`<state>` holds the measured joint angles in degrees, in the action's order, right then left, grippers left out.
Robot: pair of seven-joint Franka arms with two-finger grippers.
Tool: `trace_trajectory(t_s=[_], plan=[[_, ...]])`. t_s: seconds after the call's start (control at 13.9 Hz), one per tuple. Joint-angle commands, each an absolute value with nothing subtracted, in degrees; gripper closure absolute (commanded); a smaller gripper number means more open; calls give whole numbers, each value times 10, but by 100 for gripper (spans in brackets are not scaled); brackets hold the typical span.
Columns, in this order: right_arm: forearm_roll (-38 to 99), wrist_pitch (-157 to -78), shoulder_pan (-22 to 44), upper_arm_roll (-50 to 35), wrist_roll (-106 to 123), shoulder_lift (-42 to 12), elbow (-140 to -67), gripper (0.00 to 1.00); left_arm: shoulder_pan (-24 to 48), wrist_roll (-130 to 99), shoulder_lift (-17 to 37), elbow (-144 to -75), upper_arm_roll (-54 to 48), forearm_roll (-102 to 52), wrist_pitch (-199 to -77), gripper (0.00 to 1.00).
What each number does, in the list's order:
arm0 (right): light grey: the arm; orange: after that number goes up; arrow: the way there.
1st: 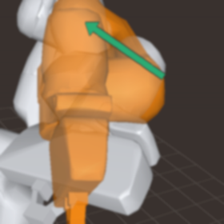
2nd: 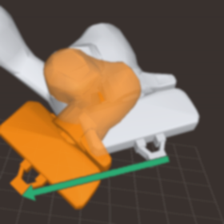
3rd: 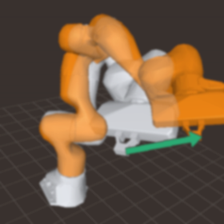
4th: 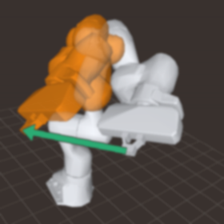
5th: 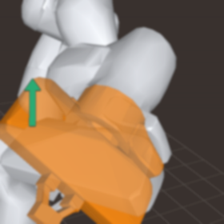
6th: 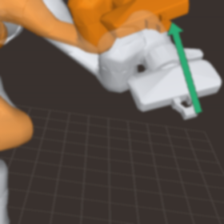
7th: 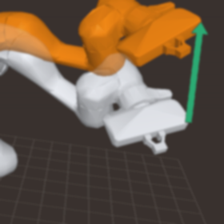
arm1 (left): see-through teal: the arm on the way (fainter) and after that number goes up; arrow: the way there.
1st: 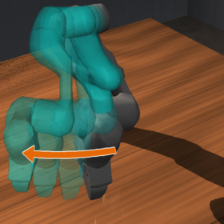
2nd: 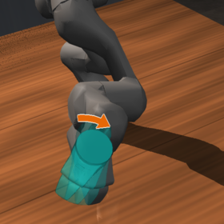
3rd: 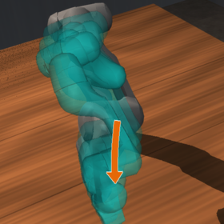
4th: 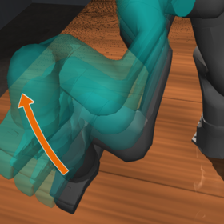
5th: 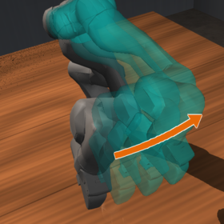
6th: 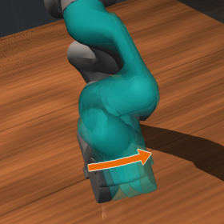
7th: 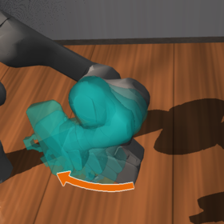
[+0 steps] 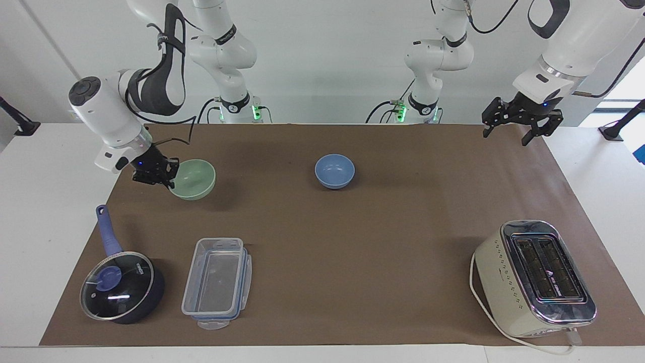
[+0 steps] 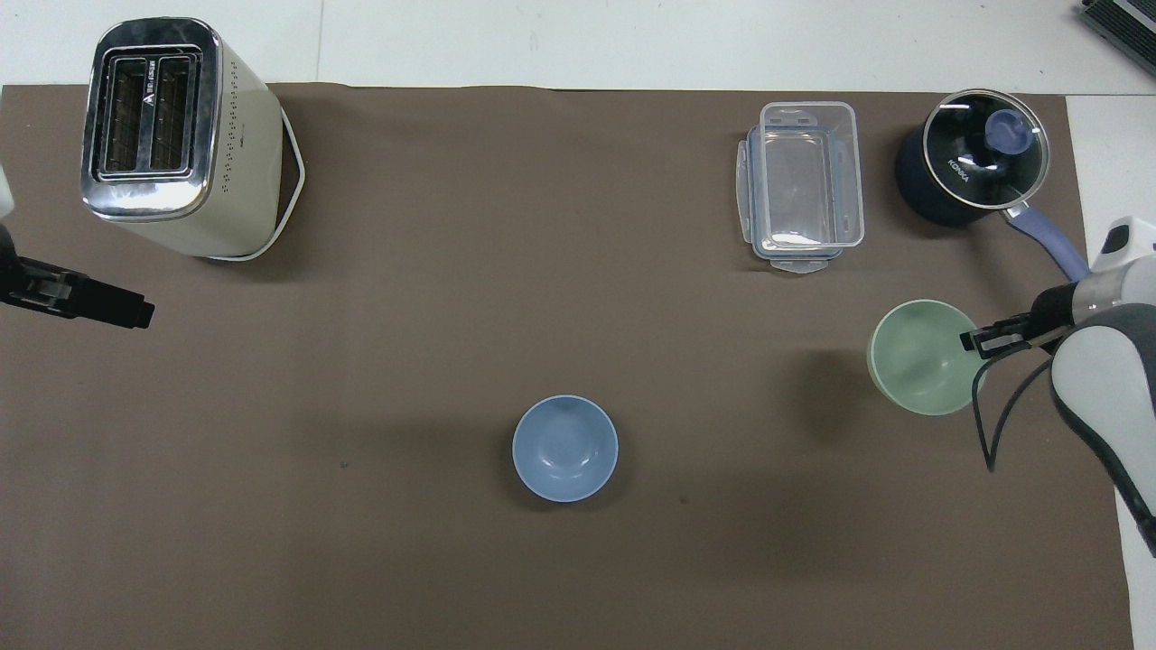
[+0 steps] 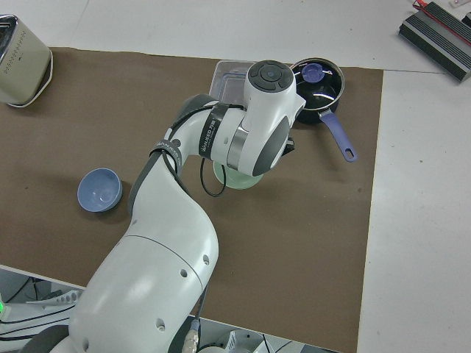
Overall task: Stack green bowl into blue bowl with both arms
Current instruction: 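Lift the green bowl and carry it over the blue bowl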
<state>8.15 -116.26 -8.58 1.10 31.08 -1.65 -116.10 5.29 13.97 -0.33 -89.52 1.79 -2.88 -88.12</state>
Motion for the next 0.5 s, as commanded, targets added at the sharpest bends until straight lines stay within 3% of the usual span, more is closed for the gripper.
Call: trace_trajectory(t_s=[0.0,0.29,0.43], plan=[[98,-1140,-90,-23,275,1,-1147,100,43,147,1,-881,11,-18,-867,0],[98,-1124,-90,-86,187,18,-1147,100,43,147,1,-881,11,-18,-867,0],[98,-1126,-53,-103,120,24,-1154,100,44,147,1,-882,11,-18,-868,0]])
